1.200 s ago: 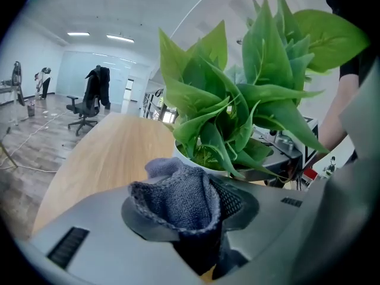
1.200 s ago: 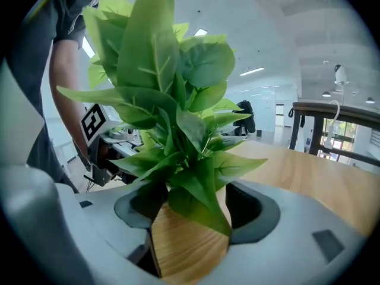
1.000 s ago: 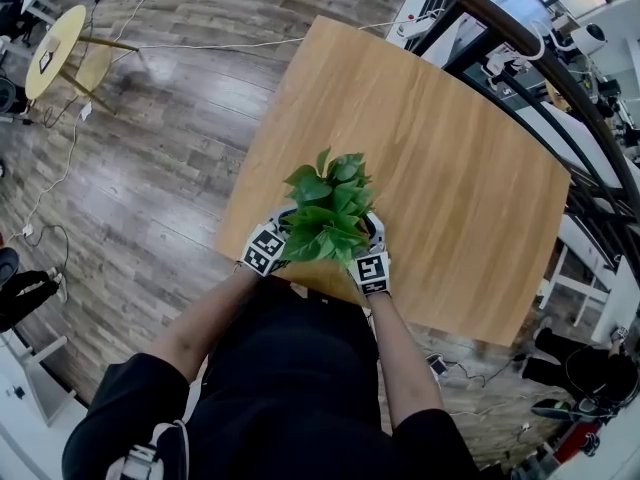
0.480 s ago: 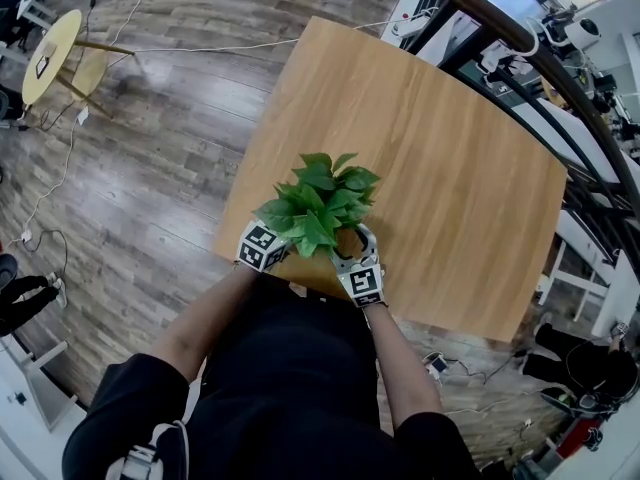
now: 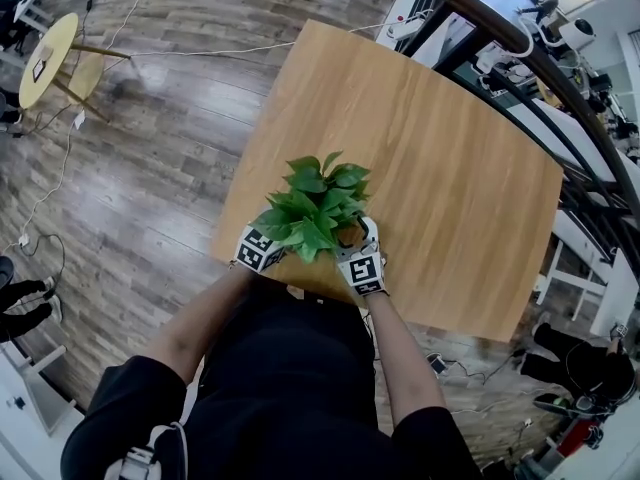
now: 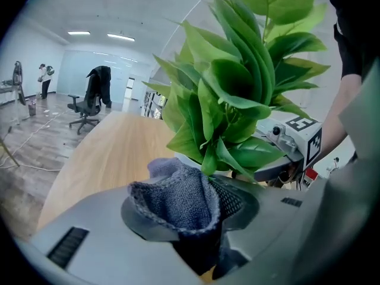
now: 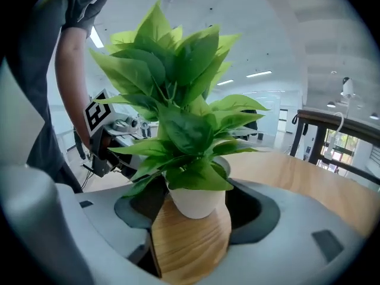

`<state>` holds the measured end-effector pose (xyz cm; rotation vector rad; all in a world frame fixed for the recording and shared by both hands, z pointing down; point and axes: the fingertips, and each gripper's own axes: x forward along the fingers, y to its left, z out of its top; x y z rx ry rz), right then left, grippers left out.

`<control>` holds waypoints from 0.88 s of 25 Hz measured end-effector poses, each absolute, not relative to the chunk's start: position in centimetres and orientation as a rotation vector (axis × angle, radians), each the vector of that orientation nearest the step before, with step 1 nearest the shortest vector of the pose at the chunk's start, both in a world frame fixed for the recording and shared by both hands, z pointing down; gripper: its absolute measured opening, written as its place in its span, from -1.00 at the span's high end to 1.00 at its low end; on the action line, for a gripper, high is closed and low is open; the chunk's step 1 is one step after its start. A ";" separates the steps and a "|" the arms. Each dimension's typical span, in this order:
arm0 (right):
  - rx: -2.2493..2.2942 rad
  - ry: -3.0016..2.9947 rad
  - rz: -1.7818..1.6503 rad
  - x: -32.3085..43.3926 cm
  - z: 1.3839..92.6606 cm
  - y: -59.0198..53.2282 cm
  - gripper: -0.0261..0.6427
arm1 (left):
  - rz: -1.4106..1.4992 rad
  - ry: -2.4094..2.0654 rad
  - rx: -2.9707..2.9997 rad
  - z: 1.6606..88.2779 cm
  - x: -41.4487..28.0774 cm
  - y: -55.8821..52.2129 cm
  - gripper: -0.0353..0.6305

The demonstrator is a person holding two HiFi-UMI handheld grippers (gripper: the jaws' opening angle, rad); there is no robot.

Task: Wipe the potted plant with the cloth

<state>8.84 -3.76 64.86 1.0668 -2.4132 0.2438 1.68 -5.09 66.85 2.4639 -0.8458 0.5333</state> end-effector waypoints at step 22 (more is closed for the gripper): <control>1.106 -2.416 0.355 8.7 64.6 -1.0 0.02 | 0.558 -0.814 2.491 67.0 0.7 -4.2 0.36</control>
